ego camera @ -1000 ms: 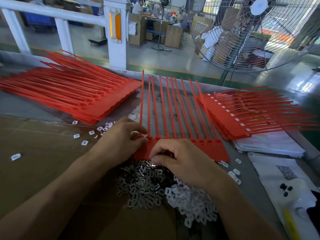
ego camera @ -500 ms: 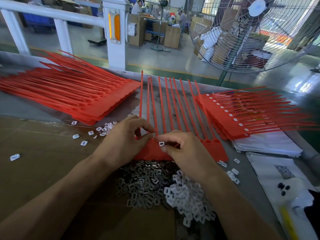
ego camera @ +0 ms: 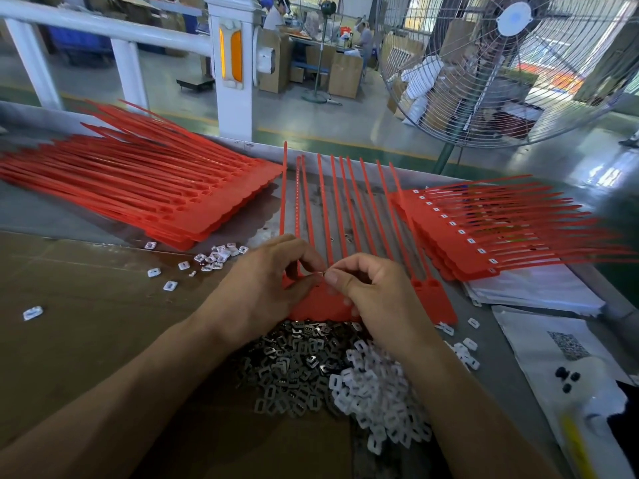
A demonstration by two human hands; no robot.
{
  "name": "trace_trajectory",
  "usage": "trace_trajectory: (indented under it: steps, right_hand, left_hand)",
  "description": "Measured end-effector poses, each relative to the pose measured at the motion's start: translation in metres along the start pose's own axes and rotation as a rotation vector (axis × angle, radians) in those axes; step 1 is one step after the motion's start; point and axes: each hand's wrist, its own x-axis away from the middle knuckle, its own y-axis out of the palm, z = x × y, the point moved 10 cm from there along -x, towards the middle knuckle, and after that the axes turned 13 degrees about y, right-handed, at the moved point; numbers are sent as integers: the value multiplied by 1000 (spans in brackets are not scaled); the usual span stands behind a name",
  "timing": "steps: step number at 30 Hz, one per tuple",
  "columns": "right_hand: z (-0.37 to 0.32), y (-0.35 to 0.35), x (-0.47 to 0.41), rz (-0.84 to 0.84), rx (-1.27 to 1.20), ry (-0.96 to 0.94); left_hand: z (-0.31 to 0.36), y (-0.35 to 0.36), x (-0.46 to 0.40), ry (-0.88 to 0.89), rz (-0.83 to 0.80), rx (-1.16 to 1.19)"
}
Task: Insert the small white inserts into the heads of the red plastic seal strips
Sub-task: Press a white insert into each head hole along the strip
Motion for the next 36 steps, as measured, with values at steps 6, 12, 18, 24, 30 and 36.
trace_trajectory:
  steps: [6,12,18,24,30,36]
  right_hand:
    - [5,4,-1,-65,-49,50]
    - [5,5,-1,-93,-92,72]
    - [3,6,1,-111,-108,81]
    - [-2,-3,3,24,83,18]
    - [0,3,2,-18,280,0]
    - [-6,18,7,-142,458,-99]
  left_hand:
    - [4,-2,0,55,27,-47]
    - [12,-3,-1,113,7,-79]
    - [15,-7,-3,98,17,-69]
    - [-23,-28,0,-82,36,-148]
    - [-64,-29,14,-296,-119,-179]
    - [-62,-17,15,-288,-185,-155]
